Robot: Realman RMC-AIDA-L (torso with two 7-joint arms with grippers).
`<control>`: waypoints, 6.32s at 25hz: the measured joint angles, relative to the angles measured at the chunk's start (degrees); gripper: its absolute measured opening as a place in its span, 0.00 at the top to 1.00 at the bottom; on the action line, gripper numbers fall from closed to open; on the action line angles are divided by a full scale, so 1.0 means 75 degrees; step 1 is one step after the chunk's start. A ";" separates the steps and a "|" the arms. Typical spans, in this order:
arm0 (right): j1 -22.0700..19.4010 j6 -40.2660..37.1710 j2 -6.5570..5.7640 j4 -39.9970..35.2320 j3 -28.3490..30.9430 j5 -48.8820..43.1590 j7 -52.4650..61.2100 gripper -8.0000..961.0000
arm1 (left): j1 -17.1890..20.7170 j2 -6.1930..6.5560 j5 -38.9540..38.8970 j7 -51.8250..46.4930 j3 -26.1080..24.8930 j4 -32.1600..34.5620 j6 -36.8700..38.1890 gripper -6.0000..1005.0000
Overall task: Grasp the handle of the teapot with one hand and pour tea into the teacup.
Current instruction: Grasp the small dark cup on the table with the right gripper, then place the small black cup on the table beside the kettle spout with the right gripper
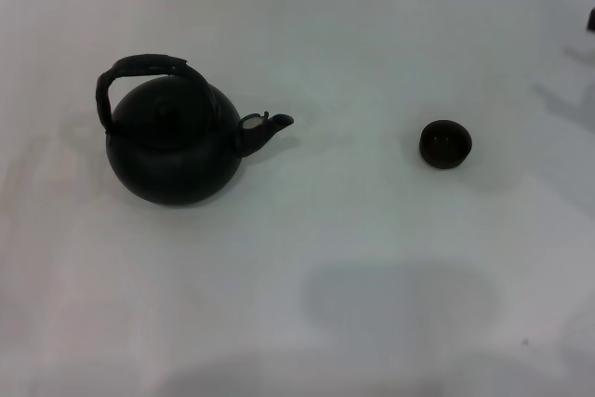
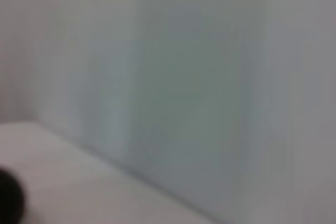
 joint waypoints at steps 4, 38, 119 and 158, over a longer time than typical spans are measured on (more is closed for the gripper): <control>0.0207 0.0628 -0.0070 0.0738 0.0000 -0.1374 0.1025 0.11 | -0.0001 0.0000 0.0000 0.0002 0.0001 0.0002 -0.0004 0.38; 0.1327 -0.0752 0.1392 0.1270 -0.1174 -0.4762 0.1919 0.10 | -0.0173 0.0030 0.0000 0.0003 0.0000 0.0015 0.0028 0.38; 0.1512 -0.1391 0.1418 0.1341 -0.2070 -0.5489 0.2488 0.23 | -0.0099 0.0046 0.0001 0.0003 -0.0001 0.0082 0.0164 0.38; 0.1941 -0.2633 0.1498 0.2039 -0.4374 -0.4510 0.3699 0.19 | -0.0293 0.0011 0.0014 0.0003 0.0176 -0.0001 0.0153 0.38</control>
